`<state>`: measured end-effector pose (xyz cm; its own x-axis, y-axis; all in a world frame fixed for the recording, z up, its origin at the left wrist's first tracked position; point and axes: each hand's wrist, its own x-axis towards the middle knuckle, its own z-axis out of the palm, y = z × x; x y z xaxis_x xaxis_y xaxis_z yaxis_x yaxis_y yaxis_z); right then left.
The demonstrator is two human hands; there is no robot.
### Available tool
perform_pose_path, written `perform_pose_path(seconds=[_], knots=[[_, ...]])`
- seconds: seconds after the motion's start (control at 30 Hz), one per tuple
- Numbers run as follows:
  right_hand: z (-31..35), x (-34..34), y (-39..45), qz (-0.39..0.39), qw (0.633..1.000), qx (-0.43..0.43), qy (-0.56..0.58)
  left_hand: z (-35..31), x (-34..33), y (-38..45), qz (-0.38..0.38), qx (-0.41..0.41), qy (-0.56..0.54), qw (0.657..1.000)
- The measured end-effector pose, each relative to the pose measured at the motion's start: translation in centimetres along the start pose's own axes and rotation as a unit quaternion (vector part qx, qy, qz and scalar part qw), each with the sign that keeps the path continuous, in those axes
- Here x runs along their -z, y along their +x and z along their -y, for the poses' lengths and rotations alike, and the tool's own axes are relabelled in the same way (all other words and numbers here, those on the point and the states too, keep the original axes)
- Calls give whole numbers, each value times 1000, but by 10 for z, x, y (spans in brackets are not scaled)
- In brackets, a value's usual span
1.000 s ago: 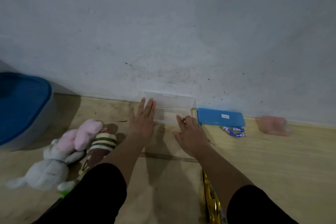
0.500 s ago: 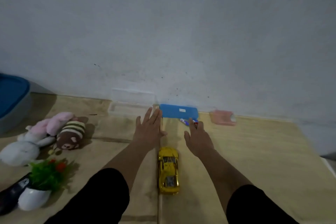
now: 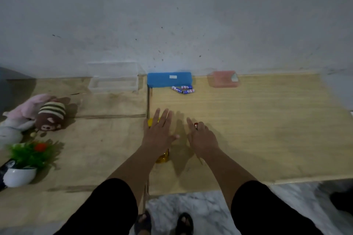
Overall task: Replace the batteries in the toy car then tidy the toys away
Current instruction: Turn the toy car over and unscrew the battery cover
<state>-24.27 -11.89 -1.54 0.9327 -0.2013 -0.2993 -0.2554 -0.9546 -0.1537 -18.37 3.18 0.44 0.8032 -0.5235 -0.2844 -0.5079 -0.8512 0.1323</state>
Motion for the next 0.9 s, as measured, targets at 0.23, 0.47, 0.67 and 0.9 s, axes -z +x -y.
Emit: perform_pose_path(seconds=[0.23,0.47,0.67,0.9], knots=[[4,-20,9,-16,1000,7,-14,6,-20,8,-6,23,7,1000],[4,-21,10,-110,990,27,-80,9,-17,6,-21,27,-18,999],[19,-2,20,-144,970,142,-136,17,-1,-6,-17,97,-29,995],[34,7,26,-66,978,148,-135,18,0,-11,5,167,-176,970]])
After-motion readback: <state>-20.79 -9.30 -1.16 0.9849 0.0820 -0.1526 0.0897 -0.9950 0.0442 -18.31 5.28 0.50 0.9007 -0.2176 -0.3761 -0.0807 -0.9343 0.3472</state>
